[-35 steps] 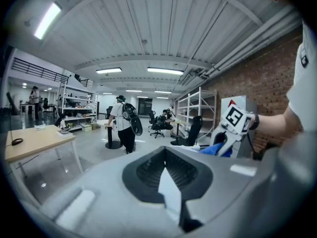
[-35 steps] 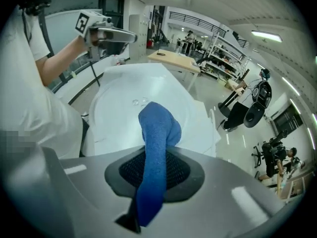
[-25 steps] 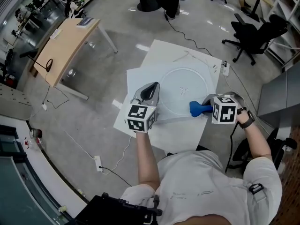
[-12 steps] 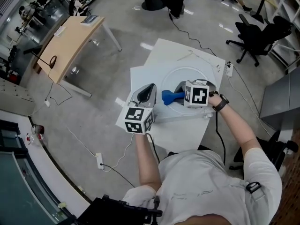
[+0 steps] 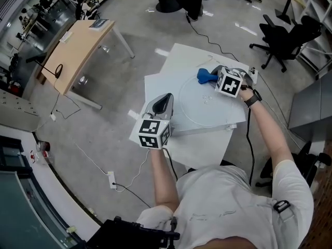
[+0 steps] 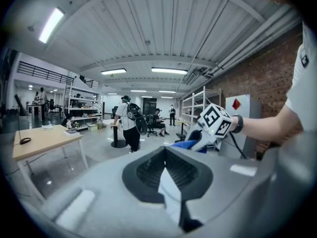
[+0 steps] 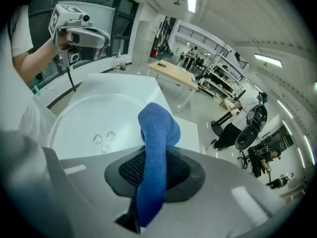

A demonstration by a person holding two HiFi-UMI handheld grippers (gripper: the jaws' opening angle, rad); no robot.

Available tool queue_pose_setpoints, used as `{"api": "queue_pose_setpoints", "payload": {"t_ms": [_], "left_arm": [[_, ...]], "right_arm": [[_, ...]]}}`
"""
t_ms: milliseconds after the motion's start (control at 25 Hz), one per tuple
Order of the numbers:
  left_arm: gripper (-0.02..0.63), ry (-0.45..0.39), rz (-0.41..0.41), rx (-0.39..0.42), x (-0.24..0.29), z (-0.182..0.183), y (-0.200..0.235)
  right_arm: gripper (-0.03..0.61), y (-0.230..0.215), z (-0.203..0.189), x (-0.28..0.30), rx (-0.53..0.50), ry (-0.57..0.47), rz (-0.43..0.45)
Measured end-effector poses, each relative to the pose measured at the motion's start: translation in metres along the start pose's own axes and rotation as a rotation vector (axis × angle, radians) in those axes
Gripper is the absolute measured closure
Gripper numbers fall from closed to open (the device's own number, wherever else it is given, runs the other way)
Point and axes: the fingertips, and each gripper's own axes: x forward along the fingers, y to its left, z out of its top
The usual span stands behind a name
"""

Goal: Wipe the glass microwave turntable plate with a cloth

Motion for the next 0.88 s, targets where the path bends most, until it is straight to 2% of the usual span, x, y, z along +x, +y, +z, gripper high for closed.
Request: {"api": "queue_pose_setpoints", "payload": {"t_ms": [160,280,400,480,640,880], "left_arm": [[0.615,-0.004,-0.016,0.005,0.006,0.001,-0.001],[0.615,-0.02,-0.019,0.033,0.012,0.001,-0.001],[0.615,-0.03,-0.033,0.036,0.015,0.003,-0.005],[0.615,-0.03,-0.042,0.033,0.017,0.005,-0.007],[0.615,-0.03,-0.056,0.041,0.019,0.006,-0.011],[0.615,-0.029,-0.06,0.014,0.013,0.013,-0.015]], "right_arm": [[0.506,0.012,-0.05,-0.027,-0.012,0.094,0.036],[0.508,0.05,-0.077,-0.054,-0.067,0.141,0.149],[0.507,0.095,-0.087,-0.081,-0.139,0.169,0.257],[0.507,0.121,-0.081,-0.094,-0.193,0.164,0.318],[0.507,0.156,-0.053,-0.102,-0.243,0.084,0.418],[0.506,0.172,-0.003,-0.072,-0.301,-0.006,0.436]]}}
